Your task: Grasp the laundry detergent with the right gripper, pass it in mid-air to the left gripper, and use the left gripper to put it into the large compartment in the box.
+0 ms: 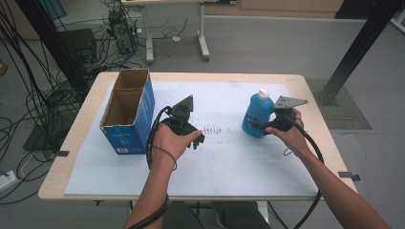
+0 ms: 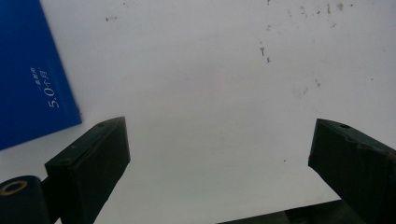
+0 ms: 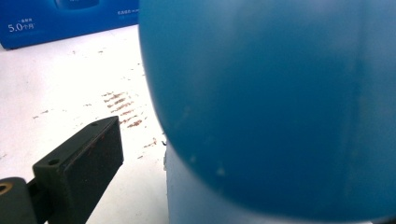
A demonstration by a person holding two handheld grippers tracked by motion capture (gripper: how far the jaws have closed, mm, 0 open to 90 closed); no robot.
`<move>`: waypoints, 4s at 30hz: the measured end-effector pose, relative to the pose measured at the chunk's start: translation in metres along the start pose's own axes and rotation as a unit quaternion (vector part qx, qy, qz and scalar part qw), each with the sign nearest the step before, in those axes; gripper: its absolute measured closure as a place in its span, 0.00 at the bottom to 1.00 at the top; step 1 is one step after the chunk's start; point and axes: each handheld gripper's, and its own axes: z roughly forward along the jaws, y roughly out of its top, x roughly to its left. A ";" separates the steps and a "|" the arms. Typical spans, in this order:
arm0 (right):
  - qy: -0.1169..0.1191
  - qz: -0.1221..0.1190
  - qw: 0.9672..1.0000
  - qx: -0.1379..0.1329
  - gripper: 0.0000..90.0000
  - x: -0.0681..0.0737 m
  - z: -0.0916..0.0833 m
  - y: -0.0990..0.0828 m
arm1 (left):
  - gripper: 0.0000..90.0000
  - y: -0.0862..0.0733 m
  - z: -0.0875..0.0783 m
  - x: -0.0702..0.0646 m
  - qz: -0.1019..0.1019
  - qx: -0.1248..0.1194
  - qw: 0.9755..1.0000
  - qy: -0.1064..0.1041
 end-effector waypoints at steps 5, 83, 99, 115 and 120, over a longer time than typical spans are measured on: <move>0.001 0.000 1.000 -0.001 0.02 0.000 0.000 0.000 | 0.06 0.000 -0.001 0.000 -0.001 -0.001 1.000 -0.002; 0.022 0.009 1.000 0.008 0.48 -0.007 0.007 -0.007 | 0.06 -0.001 -0.008 0.000 0.001 -0.006 1.000 0.006; 0.023 0.007 1.000 0.005 0.48 -0.007 0.007 -0.008 | 0.06 -0.001 -0.011 0.000 0.002 -0.009 1.000 0.008; 0.029 0.004 1.000 0.002 0.49 -0.008 0.007 -0.009 | 0.06 -0.002 -0.012 0.001 0.003 -0.010 1.000 0.010; 0.028 0.004 1.000 0.002 0.49 -0.008 0.007 -0.009 | 0.06 -0.001 -0.014 0.000 0.002 -0.012 1.000 0.011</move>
